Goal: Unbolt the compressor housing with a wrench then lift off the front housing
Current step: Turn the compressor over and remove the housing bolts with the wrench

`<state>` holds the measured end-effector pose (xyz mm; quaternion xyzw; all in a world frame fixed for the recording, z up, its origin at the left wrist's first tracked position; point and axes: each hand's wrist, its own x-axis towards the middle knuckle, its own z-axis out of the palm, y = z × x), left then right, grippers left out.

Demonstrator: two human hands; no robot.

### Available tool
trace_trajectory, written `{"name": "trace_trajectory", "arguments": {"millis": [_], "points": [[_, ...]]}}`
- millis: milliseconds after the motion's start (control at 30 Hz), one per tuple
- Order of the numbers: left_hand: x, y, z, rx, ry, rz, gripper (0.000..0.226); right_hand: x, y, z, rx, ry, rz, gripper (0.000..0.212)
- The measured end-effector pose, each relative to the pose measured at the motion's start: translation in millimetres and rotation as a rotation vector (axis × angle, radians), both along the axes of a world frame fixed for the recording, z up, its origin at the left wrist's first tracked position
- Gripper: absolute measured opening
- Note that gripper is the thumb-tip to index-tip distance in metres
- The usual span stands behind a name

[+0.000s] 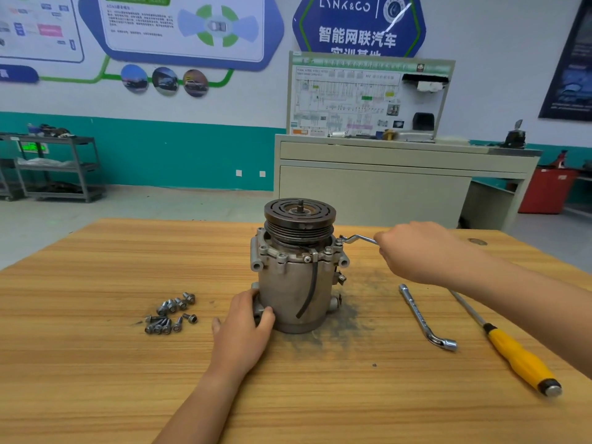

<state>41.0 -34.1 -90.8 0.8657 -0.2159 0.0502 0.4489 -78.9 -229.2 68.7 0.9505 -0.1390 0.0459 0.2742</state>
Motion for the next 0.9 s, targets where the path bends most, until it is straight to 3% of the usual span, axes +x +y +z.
{"name": "trace_trajectory", "arguments": {"millis": [133, 300, 433, 700, 900], "points": [[0.1, -0.4, 0.2, -0.001, -0.005, 0.002, 0.041, -3.0, 5.4, 0.6, -0.087, -0.001, 0.011, 0.02], [1.6, 0.5, -0.8, -0.014, -0.013, -0.003, 0.039, -5.7, 2.3, 1.4, -0.038, -0.066, -0.024, 0.018], [2.3, -0.4, -2.1, -0.015, -0.016, -0.011, 0.039, -5.9, 6.2, 2.9, -0.026, 0.0, -0.01, 0.019], [5.2, -1.5, -6.6, -0.027, -0.014, 0.002, 0.041, -7.9, 33.0, -1.1, -0.302, 0.146, 0.042, 0.034], [5.2, -1.0, -8.0, -0.012, -0.032, -0.001, 0.044, -8.1, 6.4, -0.2, -0.241, 0.068, 0.062, 0.029]]}}
